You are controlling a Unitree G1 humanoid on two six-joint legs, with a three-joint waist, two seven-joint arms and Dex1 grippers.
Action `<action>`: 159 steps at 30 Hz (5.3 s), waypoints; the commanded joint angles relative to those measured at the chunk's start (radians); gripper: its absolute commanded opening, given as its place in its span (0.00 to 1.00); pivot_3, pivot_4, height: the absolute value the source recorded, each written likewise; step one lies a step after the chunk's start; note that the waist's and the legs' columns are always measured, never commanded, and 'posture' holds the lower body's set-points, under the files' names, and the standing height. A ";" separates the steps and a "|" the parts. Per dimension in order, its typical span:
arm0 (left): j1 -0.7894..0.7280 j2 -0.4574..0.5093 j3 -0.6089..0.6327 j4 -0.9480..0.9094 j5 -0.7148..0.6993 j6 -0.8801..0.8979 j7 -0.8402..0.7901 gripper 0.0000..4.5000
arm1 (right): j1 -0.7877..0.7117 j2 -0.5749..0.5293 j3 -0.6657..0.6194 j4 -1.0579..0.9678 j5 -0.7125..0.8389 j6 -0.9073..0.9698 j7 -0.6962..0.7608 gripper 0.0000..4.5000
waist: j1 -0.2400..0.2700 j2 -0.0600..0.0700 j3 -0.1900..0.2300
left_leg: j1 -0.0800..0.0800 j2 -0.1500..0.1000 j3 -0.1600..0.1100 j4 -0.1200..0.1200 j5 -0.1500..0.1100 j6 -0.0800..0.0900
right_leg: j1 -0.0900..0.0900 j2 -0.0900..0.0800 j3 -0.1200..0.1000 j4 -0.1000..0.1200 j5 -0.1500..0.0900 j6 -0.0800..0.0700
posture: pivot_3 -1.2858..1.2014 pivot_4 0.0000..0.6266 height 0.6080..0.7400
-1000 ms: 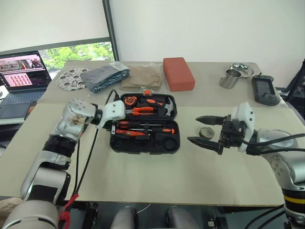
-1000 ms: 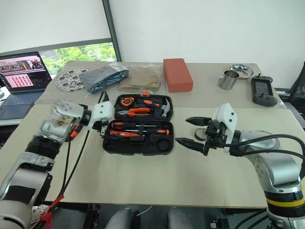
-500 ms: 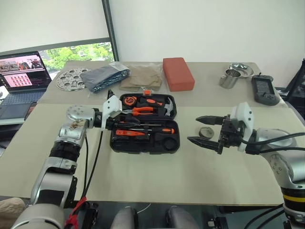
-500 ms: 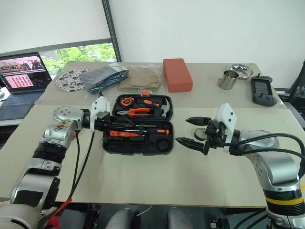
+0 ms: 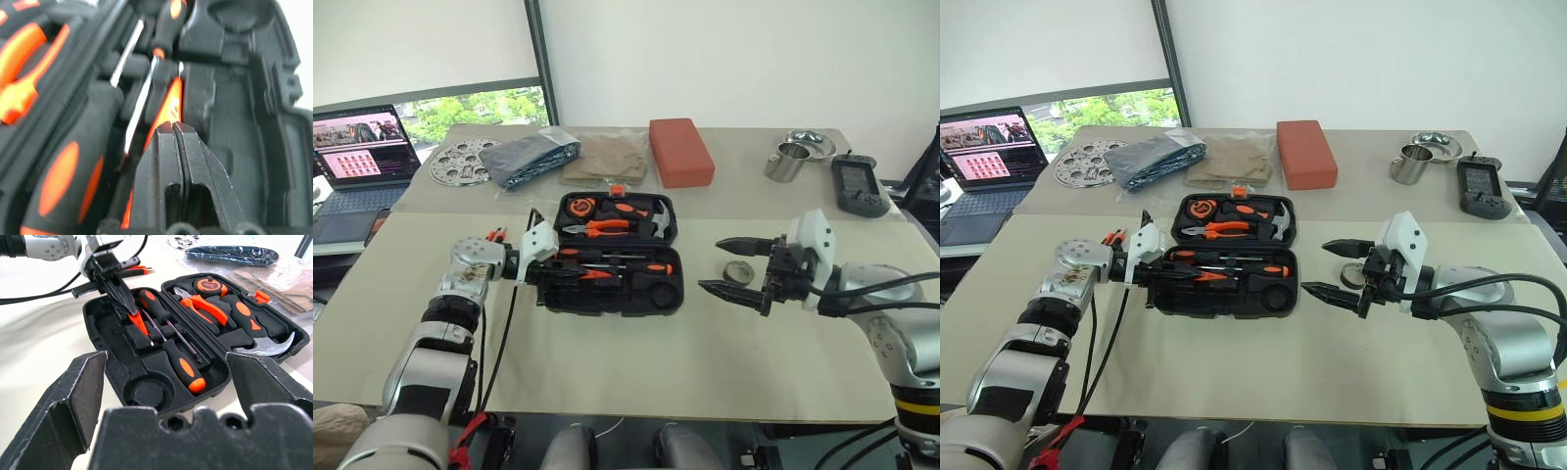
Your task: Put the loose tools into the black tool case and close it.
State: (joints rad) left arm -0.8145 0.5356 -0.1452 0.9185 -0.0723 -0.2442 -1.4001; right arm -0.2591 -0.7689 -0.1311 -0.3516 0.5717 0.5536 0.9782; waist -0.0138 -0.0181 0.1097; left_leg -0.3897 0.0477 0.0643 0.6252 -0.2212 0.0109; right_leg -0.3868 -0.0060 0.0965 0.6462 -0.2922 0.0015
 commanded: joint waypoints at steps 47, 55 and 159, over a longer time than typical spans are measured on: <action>0.169 0.071 0.182 -0.366 -0.144 0.191 0.145 0.16 | -0.058 0.038 -0.025 -0.021 0.055 -0.006 -0.007 1.00 | -0.009 0.003 -0.003 | 0.000 0.002 -0.001 0.001 0.000 0.000 | 0.000 0.001 0.000 0.002 0.000 0.000 | 0.52 0.24 1.00; 0.340 0.188 0.430 -0.586 -0.205 0.392 0.444 0.80 | -0.094 0.087 -0.024 -0.013 0.087 -0.010 -0.032 1.00 | -0.015 0.002 -0.002 | 0.002 0.003 -0.002 -0.001 0.000 0.000 | 0.000 -0.001 0.001 0.001 0.000 0.000 | 0.52 0.24 1.00; -0.010 0.107 -0.239 -0.263 0.168 0.073 -0.047 0.99 | -0.038 0.059 -0.054 -0.039 0.082 -0.031 -0.051 1.00 | -0.010 0.002 -0.001 | 0.001 0.001 0.000 0.000 0.000 0.000 | 0.001 0.001 0.001 0.000 0.000 0.000 | 0.52 0.24 1.00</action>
State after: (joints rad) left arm -0.8314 0.6340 -0.3720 0.6374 0.0643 -0.1734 -1.4350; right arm -0.2953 -0.6983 -0.1632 -0.3609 0.6484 0.5440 0.9289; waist -0.0242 -0.0156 0.1084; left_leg -0.3885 0.0488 0.0639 0.6252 -0.2213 0.0113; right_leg -0.3861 -0.0047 0.0977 0.6468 -0.2926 0.0013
